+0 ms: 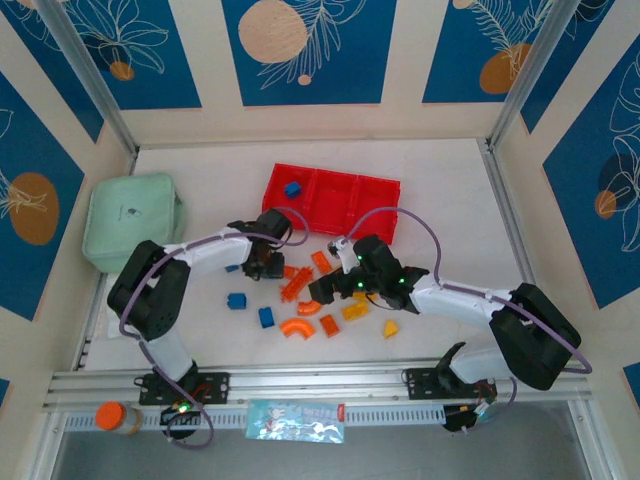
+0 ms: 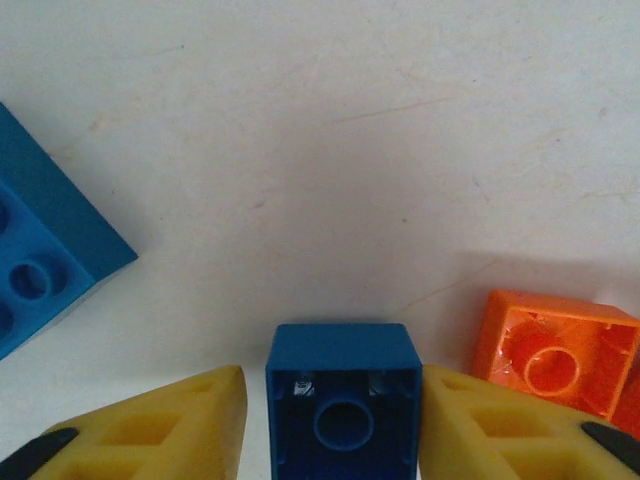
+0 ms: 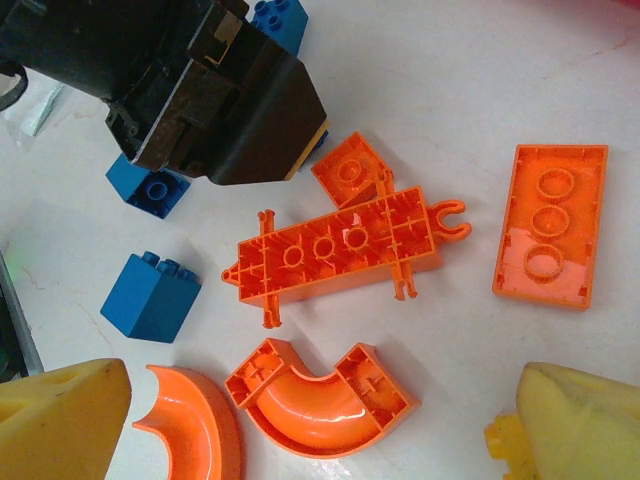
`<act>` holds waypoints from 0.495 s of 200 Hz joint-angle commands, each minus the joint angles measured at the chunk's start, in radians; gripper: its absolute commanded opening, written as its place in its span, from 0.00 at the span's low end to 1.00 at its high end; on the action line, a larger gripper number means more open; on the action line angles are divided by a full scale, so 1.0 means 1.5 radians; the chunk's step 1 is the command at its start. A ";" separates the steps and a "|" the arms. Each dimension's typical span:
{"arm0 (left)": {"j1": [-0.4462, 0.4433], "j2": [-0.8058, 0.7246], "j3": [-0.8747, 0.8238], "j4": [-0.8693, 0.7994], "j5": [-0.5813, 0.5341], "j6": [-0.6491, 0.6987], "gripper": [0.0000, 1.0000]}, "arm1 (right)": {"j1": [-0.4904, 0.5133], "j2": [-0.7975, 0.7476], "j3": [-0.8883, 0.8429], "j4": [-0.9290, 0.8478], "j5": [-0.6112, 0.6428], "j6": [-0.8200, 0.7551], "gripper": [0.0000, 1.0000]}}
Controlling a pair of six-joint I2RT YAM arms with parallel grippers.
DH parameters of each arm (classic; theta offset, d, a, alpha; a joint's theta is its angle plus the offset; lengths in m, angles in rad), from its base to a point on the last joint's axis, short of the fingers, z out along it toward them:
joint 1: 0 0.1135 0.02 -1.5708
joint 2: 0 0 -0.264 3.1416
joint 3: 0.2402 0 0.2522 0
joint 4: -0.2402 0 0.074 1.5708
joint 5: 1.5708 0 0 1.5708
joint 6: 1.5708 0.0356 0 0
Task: Sort the legos into containers by color
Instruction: Pick up the lego from the center of the table.
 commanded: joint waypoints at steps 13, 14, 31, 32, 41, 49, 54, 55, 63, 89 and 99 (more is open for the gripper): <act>0.005 0.008 -0.010 0.005 0.013 -0.004 0.43 | 0.003 0.002 0.008 0.005 0.010 -0.011 0.99; 0.005 0.007 -0.010 0.005 0.013 -0.004 0.42 | 0.003 0.001 0.008 0.005 0.011 -0.011 0.99; 0.006 0.002 -0.011 0.002 0.011 -0.005 0.40 | 0.003 -0.006 0.004 0.008 0.016 -0.010 0.99; 0.006 0.001 -0.010 0.002 0.011 -0.005 0.40 | 0.003 -0.006 0.004 0.008 0.016 -0.010 0.99; 0.006 -0.004 -0.011 0.000 0.009 -0.005 0.38 | 0.001 -0.009 0.001 0.009 0.016 -0.009 0.99; 0.006 -0.011 -0.010 -0.002 0.008 -0.006 0.37 | -0.001 -0.010 0.000 0.009 0.015 -0.006 0.99; 0.006 -0.015 -0.010 -0.003 0.007 -0.006 0.36 | -0.003 -0.011 -0.001 0.010 0.014 -0.005 0.99; 0.006 -0.016 -0.010 -0.003 0.007 -0.006 0.36 | -0.003 -0.012 -0.001 0.010 0.014 -0.005 0.99; 0.006 -0.024 -0.010 -0.006 0.009 -0.007 0.36 | -0.007 -0.014 -0.002 0.009 0.013 -0.003 0.99; 0.006 -0.055 -0.006 -0.017 0.010 -0.008 0.35 | -0.025 -0.033 -0.013 0.010 0.017 0.010 0.99; 0.007 -0.069 -0.001 -0.024 0.006 -0.006 0.35 | -0.037 -0.042 -0.014 0.003 0.020 0.016 0.99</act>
